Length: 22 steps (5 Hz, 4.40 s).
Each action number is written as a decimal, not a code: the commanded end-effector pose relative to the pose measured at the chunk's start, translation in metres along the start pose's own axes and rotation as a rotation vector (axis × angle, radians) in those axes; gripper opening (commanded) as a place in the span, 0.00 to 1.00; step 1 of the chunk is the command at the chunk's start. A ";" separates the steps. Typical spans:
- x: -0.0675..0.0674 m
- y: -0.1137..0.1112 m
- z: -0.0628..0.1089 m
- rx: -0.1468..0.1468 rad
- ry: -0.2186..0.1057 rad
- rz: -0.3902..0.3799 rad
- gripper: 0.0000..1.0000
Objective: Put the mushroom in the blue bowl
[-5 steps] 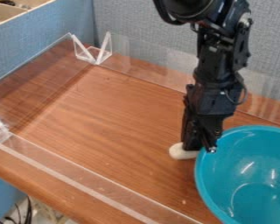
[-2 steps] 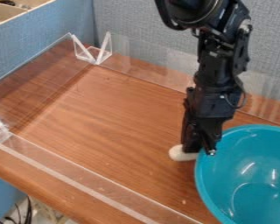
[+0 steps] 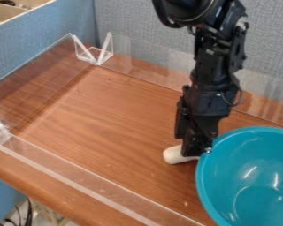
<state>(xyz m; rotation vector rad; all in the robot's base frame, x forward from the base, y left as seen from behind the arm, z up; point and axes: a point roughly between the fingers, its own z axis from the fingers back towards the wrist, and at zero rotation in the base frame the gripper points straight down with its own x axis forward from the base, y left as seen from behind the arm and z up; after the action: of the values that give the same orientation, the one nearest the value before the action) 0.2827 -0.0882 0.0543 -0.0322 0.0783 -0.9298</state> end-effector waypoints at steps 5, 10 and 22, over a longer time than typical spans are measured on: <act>0.015 -0.018 0.009 0.022 -0.019 0.004 1.00; 0.012 -0.016 -0.001 0.021 0.009 0.045 1.00; -0.003 -0.005 -0.003 -0.006 0.036 0.216 0.00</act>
<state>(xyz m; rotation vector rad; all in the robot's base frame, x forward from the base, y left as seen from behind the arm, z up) 0.2673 -0.0892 0.0328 -0.0141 0.1893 -0.7248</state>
